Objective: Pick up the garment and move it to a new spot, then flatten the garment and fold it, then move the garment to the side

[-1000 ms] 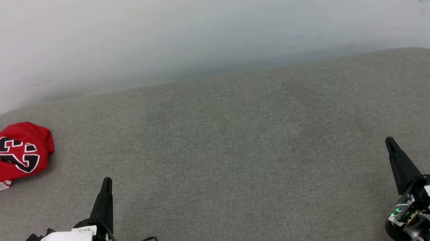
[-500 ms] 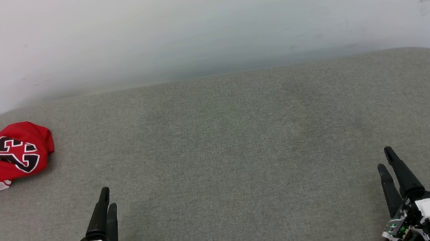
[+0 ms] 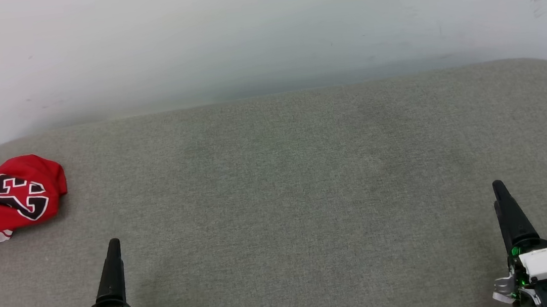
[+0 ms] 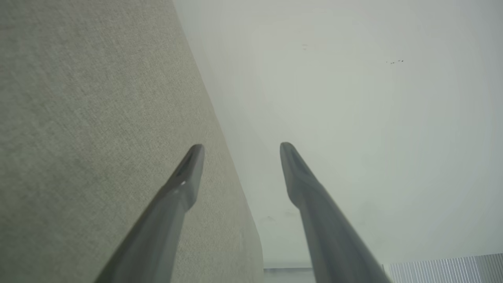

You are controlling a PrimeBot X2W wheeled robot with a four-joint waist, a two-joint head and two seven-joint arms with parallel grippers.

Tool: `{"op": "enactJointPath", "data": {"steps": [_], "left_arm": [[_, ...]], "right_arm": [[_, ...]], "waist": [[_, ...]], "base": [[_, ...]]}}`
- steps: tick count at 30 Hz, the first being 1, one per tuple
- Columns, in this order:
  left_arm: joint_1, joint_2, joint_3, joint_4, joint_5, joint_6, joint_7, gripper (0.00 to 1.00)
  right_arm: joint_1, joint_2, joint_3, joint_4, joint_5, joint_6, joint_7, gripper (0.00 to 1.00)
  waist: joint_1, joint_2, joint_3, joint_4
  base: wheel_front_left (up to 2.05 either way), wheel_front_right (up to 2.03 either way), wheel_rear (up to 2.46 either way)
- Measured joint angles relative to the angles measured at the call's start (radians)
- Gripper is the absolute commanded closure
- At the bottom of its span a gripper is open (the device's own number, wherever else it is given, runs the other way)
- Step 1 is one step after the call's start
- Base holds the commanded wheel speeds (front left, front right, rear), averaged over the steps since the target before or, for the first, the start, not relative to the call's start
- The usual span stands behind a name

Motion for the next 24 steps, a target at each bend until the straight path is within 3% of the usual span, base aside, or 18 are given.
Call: {"op": "enactJointPath", "data": {"steps": [14, 24], "left_arm": [[0.017, 0.000, 0.014, -0.134, 0.317, 0.000, -0.053, 0.00], [0.033, 0.001, -0.062, -0.243, 0.583, 0.059, -0.086, 0.00]], "right_arm": [[-0.001, 0.000, 0.019, -0.120, -0.424, 0.000, -0.052, 0.00], [0.000, 0.000, 0.071, -0.181, -0.664, 0.000, -0.086, 0.00]], "waist": [[0.0000, 0.0000, 0.006, -0.005], [0.0000, 0.0000, 0.008, -0.010]], "base": [[0.00, 0.00, 0.00], [0.00, 0.00, 0.00]]}}
